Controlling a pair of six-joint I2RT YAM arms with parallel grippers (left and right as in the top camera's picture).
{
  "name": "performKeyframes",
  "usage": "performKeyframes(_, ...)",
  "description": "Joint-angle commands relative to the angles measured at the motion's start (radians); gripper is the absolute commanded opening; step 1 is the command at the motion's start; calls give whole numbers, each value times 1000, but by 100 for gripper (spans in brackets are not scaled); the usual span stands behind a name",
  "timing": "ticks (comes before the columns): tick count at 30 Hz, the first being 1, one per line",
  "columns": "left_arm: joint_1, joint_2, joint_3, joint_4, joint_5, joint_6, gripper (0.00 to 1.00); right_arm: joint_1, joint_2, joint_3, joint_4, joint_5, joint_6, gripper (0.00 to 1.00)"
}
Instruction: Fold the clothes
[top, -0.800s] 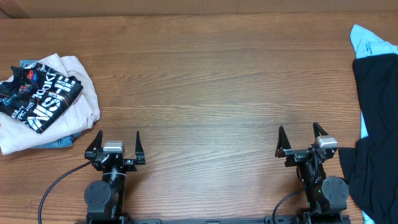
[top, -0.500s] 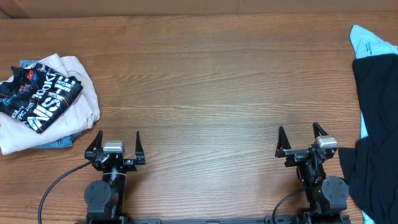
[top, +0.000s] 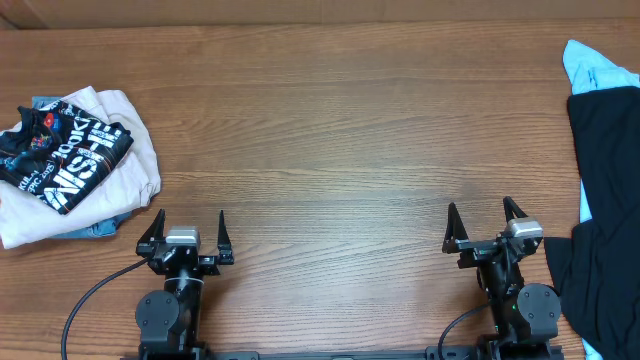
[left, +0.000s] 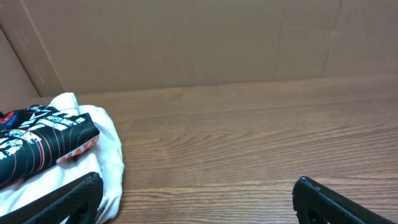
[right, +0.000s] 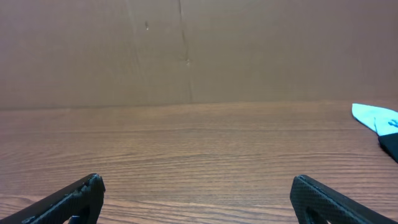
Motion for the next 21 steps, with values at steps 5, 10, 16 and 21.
performKeyframes(5, -7, -10, -3, 0, 1, 8, 100, 5, -8, -10, 7, 11, -2, 100)
performKeyframes(10, -7, -10, -3, 0, 1, 1, 100, 4, -8, -10, 6, 62, -2, 100)
performKeyframes(16, -7, -10, -3, 0, 2, -37, 100, 4, -8, -10, 7, 106, -2, 100)
performKeyframes(21, -7, -10, -3, 0, 3, -37, 100, 4, -8, -10, 7, 116, -2, 100)
